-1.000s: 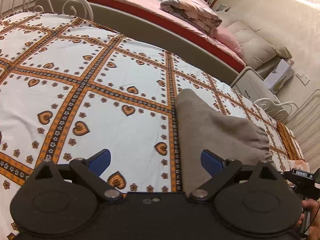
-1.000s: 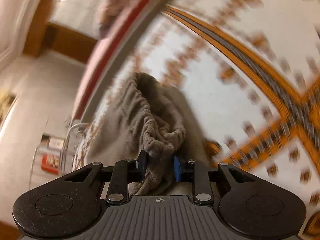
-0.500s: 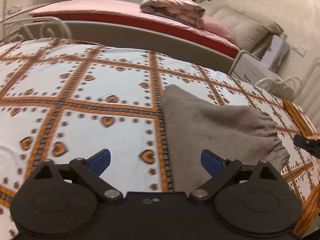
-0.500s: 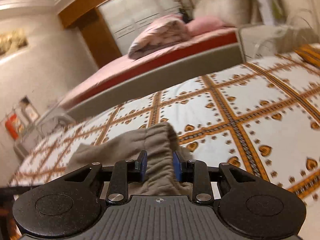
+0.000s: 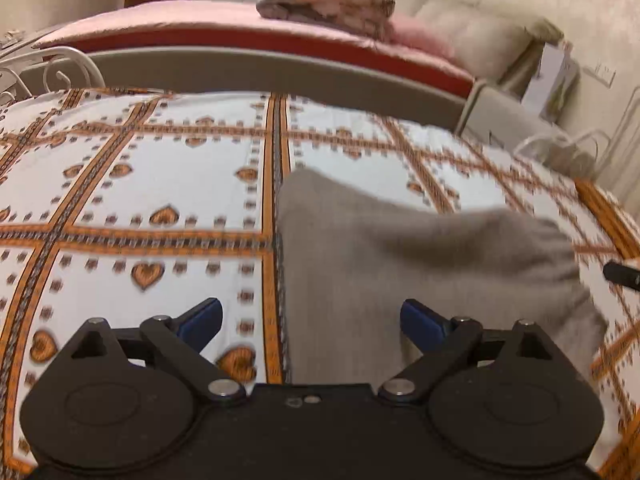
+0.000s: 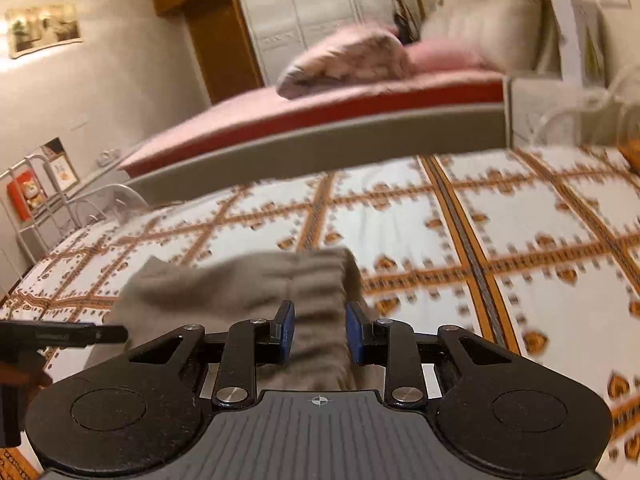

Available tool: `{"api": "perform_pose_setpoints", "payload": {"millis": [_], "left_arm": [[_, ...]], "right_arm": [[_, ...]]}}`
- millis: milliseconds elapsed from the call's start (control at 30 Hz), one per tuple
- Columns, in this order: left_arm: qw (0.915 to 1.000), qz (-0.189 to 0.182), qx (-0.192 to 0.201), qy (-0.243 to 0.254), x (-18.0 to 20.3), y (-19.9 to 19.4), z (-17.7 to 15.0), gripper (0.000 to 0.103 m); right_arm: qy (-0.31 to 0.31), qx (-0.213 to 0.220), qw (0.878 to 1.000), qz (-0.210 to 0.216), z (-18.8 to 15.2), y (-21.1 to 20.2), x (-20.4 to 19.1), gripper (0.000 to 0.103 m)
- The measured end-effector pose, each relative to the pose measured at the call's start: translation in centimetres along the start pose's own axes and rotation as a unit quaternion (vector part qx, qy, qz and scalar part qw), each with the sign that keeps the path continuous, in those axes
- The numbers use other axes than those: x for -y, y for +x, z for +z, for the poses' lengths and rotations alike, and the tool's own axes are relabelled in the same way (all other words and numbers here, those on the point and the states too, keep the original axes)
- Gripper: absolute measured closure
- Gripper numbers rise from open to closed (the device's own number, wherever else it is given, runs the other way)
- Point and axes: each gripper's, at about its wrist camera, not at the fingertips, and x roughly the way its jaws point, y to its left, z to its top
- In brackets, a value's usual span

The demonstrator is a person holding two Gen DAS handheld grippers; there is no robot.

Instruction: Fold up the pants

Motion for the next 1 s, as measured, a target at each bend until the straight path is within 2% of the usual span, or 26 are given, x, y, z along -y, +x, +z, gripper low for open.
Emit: {"api": "perform_pose_setpoints", "payload": {"millis": [200, 300, 367, 400, 467, 533, 600, 733, 800, 867, 933, 967, 1000], "left_arm": [[0.9998, 0.005, 0.007, -0.017, -0.4, 2.4, 1.5, 0.014], [0.9998, 0.002, 0.009, -0.016, -0.4, 3.2, 2.1, 0.013], [0.9999, 0.012, 0.004, -0.001, -0.2, 3.9, 2.2, 0.011], [0.9999, 0.014, 0.0, 0.004, -0.2, 4.3, 2.2, 0.01], [0.9998, 0.015, -0.012, 0.007, -0.2, 5.1, 2.1, 0.009], [0.9997, 0.014, -0.016, 0.007, -0.2, 5.5, 2.0, 0.009], [0.9998, 0.012, -0.012, 0.005, -0.2, 5.2, 2.3, 0.011], [0.9992, 0.013, 0.036, -0.008, -0.6, 3.7, 3.4, 0.015], [0.9986, 0.018, 0.047, -0.017, -0.8, 3.5, 3.7, 0.015], [0.999, 0.031, 0.03, -0.008, -0.9, 4.5, 3.7, 0.014], [0.9991, 0.043, 0.0, 0.004, -1.2, 6.0, 3.2, 0.01], [0.9992, 0.039, -0.007, -0.003, -1.7, 6.7, 2.8, 0.008], [0.9993, 0.034, -0.005, -0.014, -2.1, 6.9, 2.6, 0.006]], "right_arm": [[-0.057, 0.008, 0.998, 0.004, 1.3, 2.9, -2.2, 0.074], [-0.066, 0.012, 0.998, 0.001, 1.6, 4.2, -2.5, 0.074], [-0.083, -0.012, 0.996, -0.022, 1.7, 5.8, -2.2, 0.074], [-0.093, -0.039, 0.994, -0.043, 1.5, 7.1, -2.1, 0.074], [-0.088, -0.077, 0.992, -0.054, 0.8, 9.0, -1.4, 0.074], [-0.084, -0.078, 0.992, -0.054, 0.9, 9.3, -1.0, 0.074], [-0.072, -0.073, 0.993, -0.051, 1.4, 9.1, -0.6, 0.074], [-0.063, 0.001, 0.998, -0.023, 2.7, 6.6, -1.4, 0.074], [-0.067, 0.013, 0.998, -0.011, 3.0, 6.6, -2.3, 0.074], [-0.085, 0.004, 0.996, -0.012, 2.9, 7.4, -3.2, 0.074], [-0.125, -0.062, 0.988, -0.061, 2.1, 10.1, -3.5, 0.074], [-0.127, -0.084, 0.986, -0.068, 1.5, 11.0, -2.9, 0.074], [-0.116, -0.082, 0.988, -0.063, 1.2, 11.3, -2.2, 0.066]]}}
